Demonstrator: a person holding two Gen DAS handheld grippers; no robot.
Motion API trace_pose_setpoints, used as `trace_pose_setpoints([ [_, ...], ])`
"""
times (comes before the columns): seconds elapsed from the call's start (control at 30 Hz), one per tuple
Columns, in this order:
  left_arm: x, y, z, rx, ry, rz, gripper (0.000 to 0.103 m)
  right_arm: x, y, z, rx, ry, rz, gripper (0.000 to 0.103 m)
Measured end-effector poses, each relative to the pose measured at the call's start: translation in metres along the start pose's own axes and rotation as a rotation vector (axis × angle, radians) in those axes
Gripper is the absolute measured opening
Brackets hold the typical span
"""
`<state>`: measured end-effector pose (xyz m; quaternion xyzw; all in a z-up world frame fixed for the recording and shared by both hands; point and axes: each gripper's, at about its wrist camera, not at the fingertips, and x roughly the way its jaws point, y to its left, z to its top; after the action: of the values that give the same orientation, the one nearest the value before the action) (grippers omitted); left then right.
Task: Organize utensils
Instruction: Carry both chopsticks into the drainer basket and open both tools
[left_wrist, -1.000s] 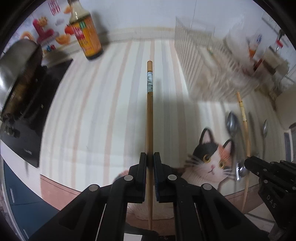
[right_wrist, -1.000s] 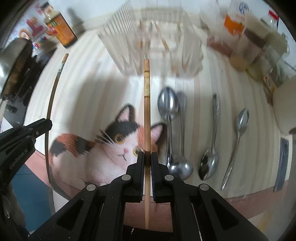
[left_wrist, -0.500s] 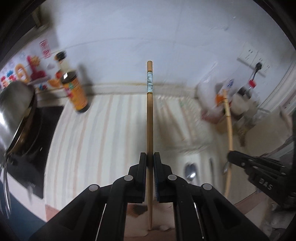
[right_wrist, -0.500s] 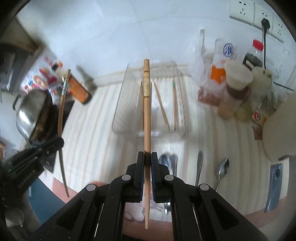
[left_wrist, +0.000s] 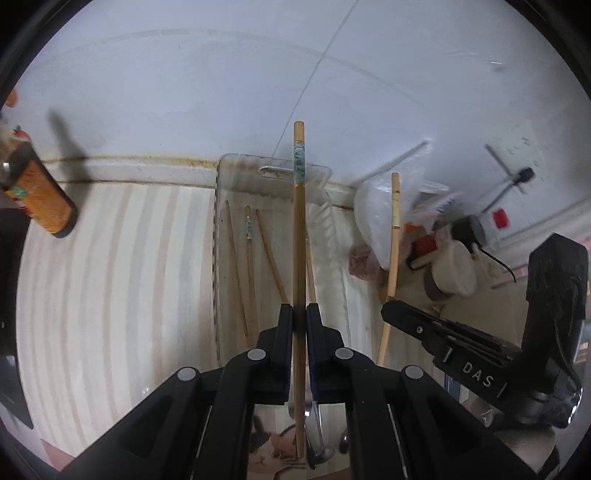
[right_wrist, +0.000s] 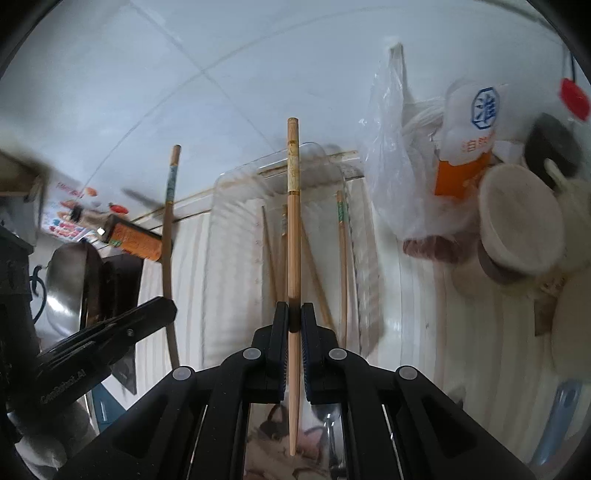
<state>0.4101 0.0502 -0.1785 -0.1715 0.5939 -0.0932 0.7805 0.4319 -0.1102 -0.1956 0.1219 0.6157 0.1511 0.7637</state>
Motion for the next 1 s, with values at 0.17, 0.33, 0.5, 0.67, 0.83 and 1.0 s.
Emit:
trace_pose_setpoints([
  [0.17, 0.026, 0.007, 0.013, -0.017, 0.055, 0.005, 0.005, 0.029, -0.005, 0.022, 0.008, 0.036, -0.027, 0.007],
  [0.33, 0.036, 0.010, 0.018, -0.033, 0.080, 0.041, 0.006, 0.052, -0.009, 0.028, 0.006, 0.084, -0.052, 0.008],
  [0.5, 0.022, 0.012, 0.011, -0.019, 0.022, 0.133, 0.014, 0.049, -0.019, 0.020, 0.020, 0.064, -0.064, 0.023],
  [0.67, -0.001, 0.013, -0.015, 0.025, -0.091, 0.279, 0.053, 0.020, -0.026, -0.001, 0.000, -0.010, -0.133, 0.035],
  [0.83, -0.022, 0.015, -0.047, 0.047, -0.213, 0.388, 0.093, -0.014, -0.043, -0.037, -0.005, -0.090, -0.227, 0.058],
  [1.0, -0.026, 0.014, -0.081, 0.051, -0.213, 0.397, 0.103, -0.033, -0.071, -0.082, 0.044, -0.082, -0.253, 0.058],
])
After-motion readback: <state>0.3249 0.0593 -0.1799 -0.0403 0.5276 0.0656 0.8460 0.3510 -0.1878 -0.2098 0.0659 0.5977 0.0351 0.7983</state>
